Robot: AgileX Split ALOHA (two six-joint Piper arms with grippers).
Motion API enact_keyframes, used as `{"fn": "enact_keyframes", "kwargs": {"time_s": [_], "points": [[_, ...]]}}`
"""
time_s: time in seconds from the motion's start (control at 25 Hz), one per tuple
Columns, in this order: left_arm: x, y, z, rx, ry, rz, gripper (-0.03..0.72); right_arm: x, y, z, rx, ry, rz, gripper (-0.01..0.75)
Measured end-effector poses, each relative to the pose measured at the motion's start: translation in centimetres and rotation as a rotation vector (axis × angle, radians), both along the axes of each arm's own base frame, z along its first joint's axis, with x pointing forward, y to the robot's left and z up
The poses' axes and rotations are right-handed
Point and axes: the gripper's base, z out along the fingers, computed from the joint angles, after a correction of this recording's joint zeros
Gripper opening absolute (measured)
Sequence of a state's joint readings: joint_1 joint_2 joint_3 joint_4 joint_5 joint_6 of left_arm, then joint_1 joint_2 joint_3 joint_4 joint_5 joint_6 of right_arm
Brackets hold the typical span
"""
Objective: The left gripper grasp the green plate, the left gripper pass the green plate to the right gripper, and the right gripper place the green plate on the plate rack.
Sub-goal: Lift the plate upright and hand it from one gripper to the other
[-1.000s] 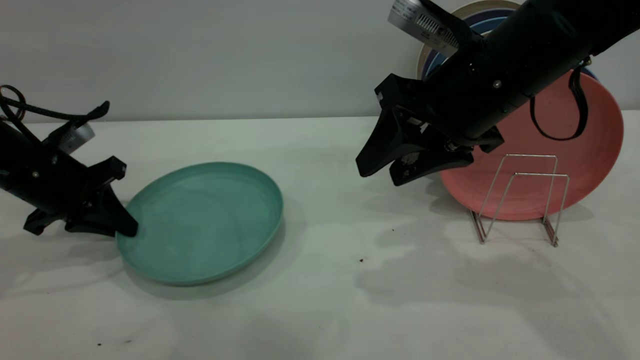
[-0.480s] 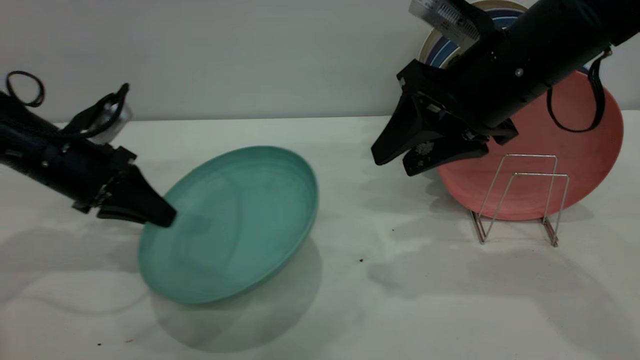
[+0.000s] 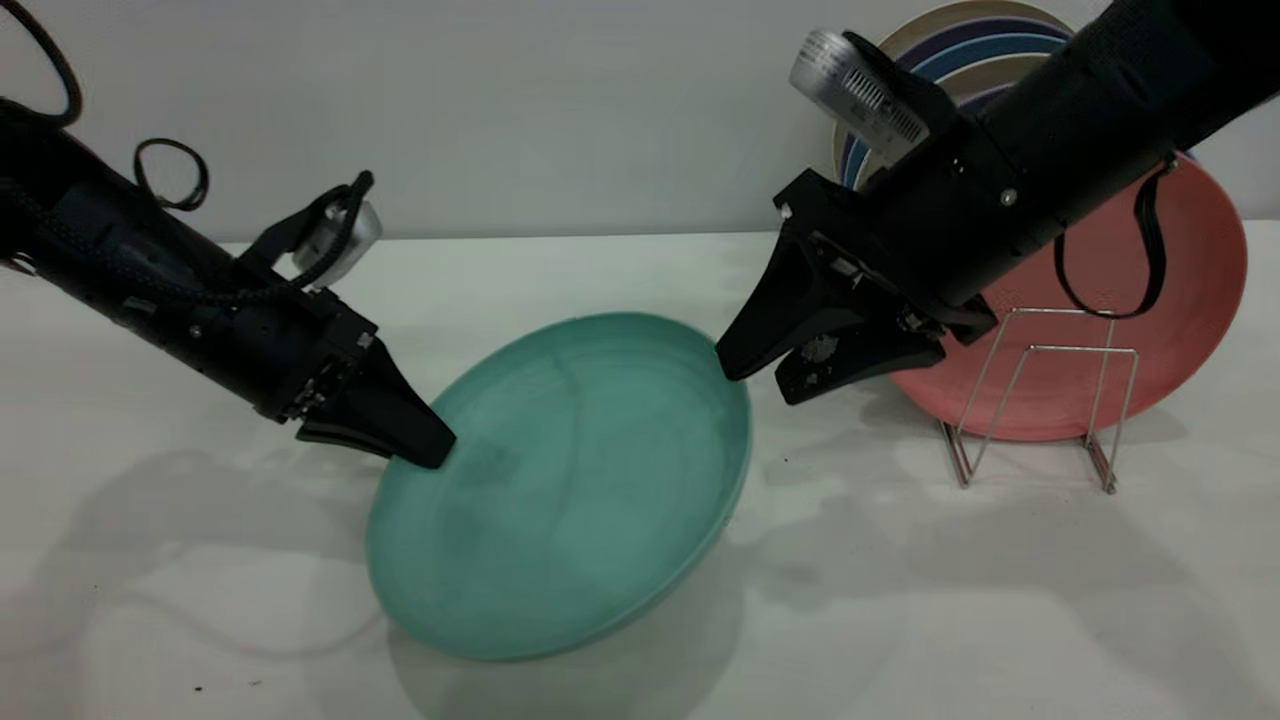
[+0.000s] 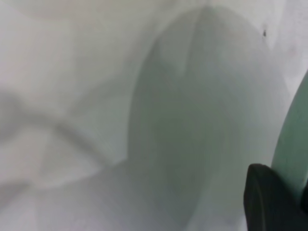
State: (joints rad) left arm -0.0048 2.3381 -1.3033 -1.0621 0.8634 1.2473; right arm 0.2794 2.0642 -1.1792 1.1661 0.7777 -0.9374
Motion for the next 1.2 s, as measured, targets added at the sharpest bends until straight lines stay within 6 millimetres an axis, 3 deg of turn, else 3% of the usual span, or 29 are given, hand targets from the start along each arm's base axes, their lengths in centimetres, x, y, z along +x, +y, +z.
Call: {"fn": "enact_keyframes", "kwargs": {"time_s": [0.4, 0.52, 0.68, 0.88, 0.92, 1.04, 1.2], "points": [[-0.1, -1.8, 0.4, -0.062, -0.017, -0.019, 0.014, 0.0, 0.0, 0.0, 0.002, -0.003, 0.001, 0.462], [-0.2, -2.7, 0.5, -0.069, -0.018, -0.028, 0.014, 0.0, 0.0, 0.0, 0.002, -0.003, 0.001, 0.431], [0.1, -3.3, 0.7, -0.103, -0.019, 0.007, 0.014, 0.0, 0.0, 0.0, -0.001, -0.002, 0.003, 0.319], [0.1, -3.4, 0.8, -0.111, -0.020, 0.008, 0.029, 0.2, -0.2, -0.2, -0.020, -0.011, -0.016, 0.122], [0.0, -3.4, 0.8, -0.113, -0.019, 0.007, 0.038, 0.2, -0.2, -0.3, -0.027, -0.013, -0.015, 0.114], [0.0, -3.5, 0.9, -0.122, -0.010, 0.013, 0.111, 0.2, -0.2, -0.5, -0.032, -0.013, -0.014, 0.103], [0.0, -3.5, 0.9, -0.127, -0.008, 0.015, 0.332, 0.2, -0.3, -0.5, -0.035, -0.022, -0.003, 0.088]]}}
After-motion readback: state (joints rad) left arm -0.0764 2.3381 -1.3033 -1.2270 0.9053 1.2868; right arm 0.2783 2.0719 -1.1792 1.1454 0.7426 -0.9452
